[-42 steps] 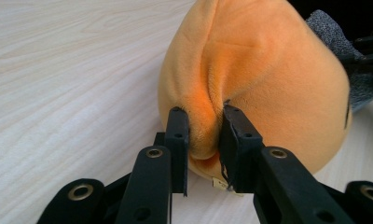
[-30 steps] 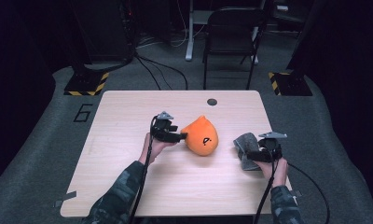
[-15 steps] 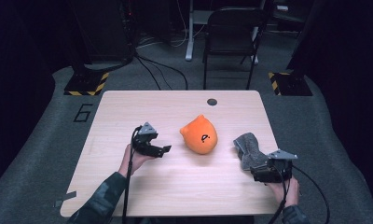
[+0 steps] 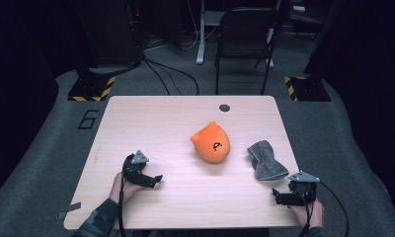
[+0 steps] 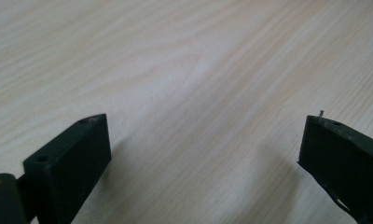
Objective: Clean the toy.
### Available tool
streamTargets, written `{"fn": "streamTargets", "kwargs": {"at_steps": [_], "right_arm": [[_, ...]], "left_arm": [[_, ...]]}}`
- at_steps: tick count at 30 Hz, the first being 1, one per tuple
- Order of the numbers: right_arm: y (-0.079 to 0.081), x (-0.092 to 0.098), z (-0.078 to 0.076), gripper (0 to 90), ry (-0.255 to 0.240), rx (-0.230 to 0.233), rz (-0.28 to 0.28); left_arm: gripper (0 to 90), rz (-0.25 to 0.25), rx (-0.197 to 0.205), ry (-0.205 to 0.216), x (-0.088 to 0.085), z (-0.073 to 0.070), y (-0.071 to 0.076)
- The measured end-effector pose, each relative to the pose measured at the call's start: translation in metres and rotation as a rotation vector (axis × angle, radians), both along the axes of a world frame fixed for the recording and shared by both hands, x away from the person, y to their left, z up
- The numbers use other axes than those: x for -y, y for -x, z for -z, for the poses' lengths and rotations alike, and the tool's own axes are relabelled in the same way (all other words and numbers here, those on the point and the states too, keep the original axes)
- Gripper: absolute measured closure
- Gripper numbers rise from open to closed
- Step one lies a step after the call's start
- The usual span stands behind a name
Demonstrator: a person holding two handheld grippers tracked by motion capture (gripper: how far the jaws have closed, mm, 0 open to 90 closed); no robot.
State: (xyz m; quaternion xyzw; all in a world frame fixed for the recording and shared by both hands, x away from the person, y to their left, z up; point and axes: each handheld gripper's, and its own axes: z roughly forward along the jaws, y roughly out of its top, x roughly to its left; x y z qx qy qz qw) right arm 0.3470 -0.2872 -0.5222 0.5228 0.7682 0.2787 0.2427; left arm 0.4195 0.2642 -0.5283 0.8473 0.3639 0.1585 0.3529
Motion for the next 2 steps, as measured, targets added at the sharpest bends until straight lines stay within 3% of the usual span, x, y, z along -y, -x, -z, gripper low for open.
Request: {"fn": "streamTargets", "kwargs": {"at_steps": [2], "right_arm": [[-0.0007,0.0011,0.0007,0.0,-0.002,0.007,0.004]], "left_arm": [[1.6,-0.002,-0.003,0.011,0.0012,0.0008,0.0001]]}}
